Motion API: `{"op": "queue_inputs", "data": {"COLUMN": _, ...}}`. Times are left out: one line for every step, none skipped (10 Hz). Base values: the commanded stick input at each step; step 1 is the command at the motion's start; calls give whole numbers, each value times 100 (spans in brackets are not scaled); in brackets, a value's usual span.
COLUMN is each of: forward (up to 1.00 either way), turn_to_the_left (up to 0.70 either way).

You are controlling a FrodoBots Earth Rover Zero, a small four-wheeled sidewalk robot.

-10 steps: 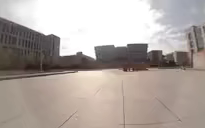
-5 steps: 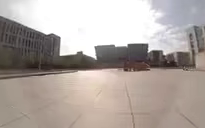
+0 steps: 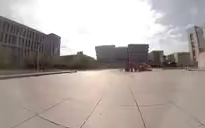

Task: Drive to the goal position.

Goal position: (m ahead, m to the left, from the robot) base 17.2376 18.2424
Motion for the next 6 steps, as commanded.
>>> {"op": "queue_inputs", "data": {"forward": 100, "turn_to_the_left": -37}}
{"op": "queue_inputs", "data": {"forward": 100, "turn_to_the_left": -37}}
{"op": "queue_inputs", "data": {"forward": 100, "turn_to_the_left": -10}}
{"op": "queue_inputs", "data": {"forward": 100, "turn_to_the_left": 0}}
{"op": "queue_inputs", "data": {"forward": 100, "turn_to_the_left": 0}}
{"op": "queue_inputs", "data": {"forward": 100, "turn_to_the_left": 0}}
